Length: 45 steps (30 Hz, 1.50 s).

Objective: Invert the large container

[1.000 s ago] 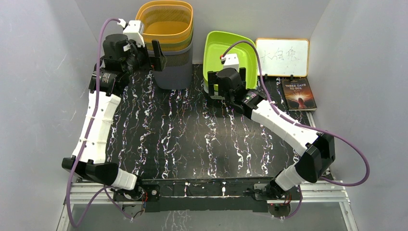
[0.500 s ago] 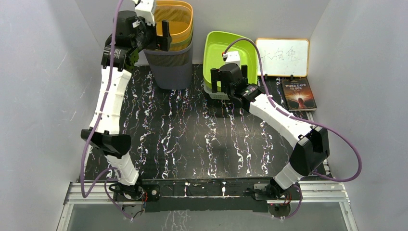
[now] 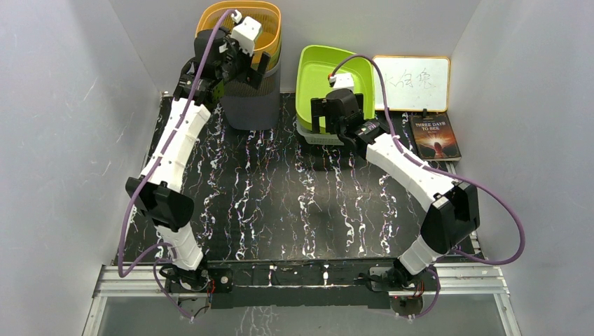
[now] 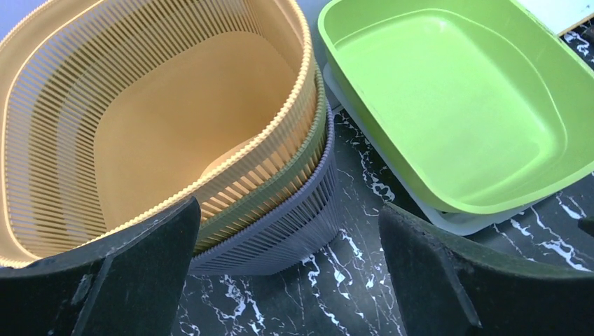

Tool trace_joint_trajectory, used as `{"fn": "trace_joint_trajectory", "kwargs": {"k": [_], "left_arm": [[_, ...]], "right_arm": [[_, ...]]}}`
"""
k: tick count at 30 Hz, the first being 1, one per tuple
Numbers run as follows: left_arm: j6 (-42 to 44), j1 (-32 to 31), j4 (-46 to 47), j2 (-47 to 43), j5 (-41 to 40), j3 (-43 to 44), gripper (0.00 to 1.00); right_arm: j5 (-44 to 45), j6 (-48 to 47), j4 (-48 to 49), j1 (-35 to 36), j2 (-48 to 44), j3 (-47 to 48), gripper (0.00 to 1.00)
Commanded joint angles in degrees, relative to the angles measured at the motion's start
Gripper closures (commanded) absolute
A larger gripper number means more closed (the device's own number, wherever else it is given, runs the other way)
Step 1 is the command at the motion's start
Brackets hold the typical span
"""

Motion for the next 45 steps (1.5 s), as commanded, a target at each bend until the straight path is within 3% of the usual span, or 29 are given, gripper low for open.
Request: {"fn": "trace_joint_trajectory", "kwargs": {"k": [1, 6, 12, 20, 29, 38, 45], "left_arm": [[5.6, -0.3, 8.2, -6.5, 2.9, -4.4, 0.02], [8.0, -0.4, 13.4, -8.6, 2.2, -9.5, 0.02], [8.8, -0.4, 28.1, -13.1, 3.9, -19.6, 0.02], [12.3, -0.4, 21.7, 0.2, -0.2, -5.0, 0.02], [12.8, -0.4, 9.4, 9.7, 10.3, 10.9, 0.02], [11.9, -0.4, 8.2, 11.2, 9.3, 9.4, 0.38], [13.3, -0.4, 4.4, 10.7, 7.6, 9.4, 0.50]], "right_arm": [[-1.4, 0.5, 2.5, -0.3, 1.5, -0.5, 0.02], [-1.7, -0.1, 2.1, -0.5, 3.3, 0.5, 0.02], [-2.4, -0.6, 2.4, -1.4, 5.0, 0.9, 0.02], [-4.0, -0.5, 2.3, -2.8, 6.0, 2.3, 0.02], [-5.9, -1.5, 1.4, -7.1, 4.7, 1.9, 0.02], [-7.7, -0.9, 2.8, -11.1, 1.9, -3.1, 0.02], [-7.9, -0.2, 2.7, -11.6, 2.0, -3.1, 0.02]]}}
